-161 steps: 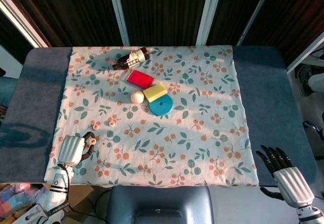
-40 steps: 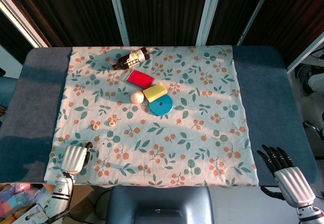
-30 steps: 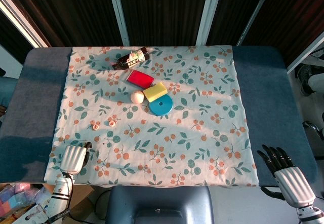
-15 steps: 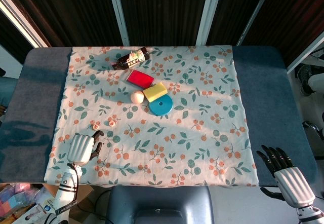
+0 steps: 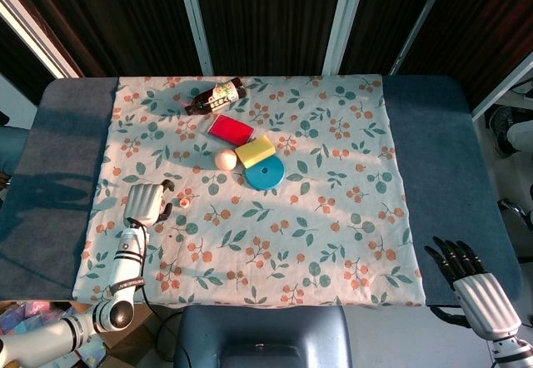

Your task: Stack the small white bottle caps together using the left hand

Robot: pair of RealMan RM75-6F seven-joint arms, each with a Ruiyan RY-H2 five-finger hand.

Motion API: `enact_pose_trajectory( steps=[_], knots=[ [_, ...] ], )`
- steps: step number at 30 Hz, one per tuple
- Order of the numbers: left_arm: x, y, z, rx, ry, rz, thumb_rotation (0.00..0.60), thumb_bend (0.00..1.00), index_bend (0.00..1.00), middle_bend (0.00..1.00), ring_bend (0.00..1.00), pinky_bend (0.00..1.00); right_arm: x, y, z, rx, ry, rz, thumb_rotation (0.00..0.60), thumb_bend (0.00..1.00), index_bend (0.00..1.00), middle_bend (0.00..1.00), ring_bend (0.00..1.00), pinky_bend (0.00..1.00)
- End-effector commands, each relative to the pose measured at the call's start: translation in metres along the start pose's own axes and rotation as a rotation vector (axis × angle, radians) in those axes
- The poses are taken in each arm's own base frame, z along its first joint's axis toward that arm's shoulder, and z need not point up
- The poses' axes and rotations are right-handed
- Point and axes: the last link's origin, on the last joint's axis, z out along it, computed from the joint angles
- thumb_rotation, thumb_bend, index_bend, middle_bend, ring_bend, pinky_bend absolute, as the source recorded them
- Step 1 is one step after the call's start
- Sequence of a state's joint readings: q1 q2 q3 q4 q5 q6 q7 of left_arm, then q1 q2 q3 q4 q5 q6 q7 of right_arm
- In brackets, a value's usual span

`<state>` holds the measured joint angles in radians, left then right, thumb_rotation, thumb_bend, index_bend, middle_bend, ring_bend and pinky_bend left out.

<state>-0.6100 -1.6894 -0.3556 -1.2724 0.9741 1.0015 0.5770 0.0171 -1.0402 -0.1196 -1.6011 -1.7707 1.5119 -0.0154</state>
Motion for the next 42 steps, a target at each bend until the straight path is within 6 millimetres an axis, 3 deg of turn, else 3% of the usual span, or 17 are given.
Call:
enact_pose_trajectory(
  steps=[1,20,42],
  knots=[
    [0.000,0.003,0.007,0.001,-0.017,0.043,0.600,0.40,0.38,1.00,1.00,1.00,0.000,0.000,0.001,-0.001,-0.002,0.000,0.600,0.18,0.00,0.00,0.00,0.00],
    [-0.015,-0.036,-0.002,0.058,-0.114,0.119,0.600,0.40,0.38,1.00,1.00,1.00,-0.001,-0.001,0.001,-0.001,-0.003,-0.004,0.600,0.18,0.00,0.00,0.00,0.00],
    [-0.026,-0.034,-0.001,0.040,-0.112,0.118,0.600,0.41,0.39,1.00,1.00,1.00,-0.001,-0.002,0.001,-0.003,-0.002,-0.001,0.600,0.18,0.00,0.00,0.00,0.00]
  ],
)
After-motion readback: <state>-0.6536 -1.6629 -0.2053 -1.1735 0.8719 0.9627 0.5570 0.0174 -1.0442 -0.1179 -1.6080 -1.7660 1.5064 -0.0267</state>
